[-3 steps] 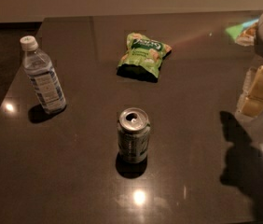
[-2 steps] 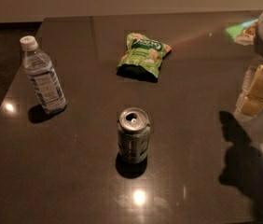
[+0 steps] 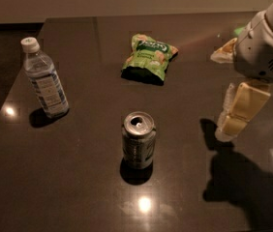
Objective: Move 7up can near blue plastic bottle
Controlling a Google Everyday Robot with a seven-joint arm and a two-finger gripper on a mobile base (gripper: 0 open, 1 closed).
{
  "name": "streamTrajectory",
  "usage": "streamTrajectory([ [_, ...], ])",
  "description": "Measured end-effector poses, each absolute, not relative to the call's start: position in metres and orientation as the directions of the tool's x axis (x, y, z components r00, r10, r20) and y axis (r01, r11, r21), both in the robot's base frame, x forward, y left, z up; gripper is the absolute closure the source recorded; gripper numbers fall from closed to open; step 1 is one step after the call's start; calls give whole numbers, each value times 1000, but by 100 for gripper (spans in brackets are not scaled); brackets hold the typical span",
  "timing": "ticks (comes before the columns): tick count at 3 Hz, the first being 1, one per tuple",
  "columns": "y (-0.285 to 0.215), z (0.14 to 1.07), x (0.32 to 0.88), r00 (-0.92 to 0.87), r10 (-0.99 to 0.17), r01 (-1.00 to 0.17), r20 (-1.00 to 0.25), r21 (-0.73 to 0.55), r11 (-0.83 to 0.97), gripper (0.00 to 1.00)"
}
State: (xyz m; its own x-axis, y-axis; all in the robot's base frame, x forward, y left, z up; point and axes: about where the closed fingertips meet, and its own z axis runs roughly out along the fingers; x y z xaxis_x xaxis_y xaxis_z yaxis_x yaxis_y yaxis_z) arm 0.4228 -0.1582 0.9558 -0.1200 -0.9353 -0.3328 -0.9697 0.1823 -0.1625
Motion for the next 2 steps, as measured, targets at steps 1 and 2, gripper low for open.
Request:
streamTrajectory([
  [1, -121, 939, 409, -54, -905, -988, -421, -108, 109, 0],
  [2, -89, 928, 398, -10, -862, -996, -507, -69, 51, 0],
])
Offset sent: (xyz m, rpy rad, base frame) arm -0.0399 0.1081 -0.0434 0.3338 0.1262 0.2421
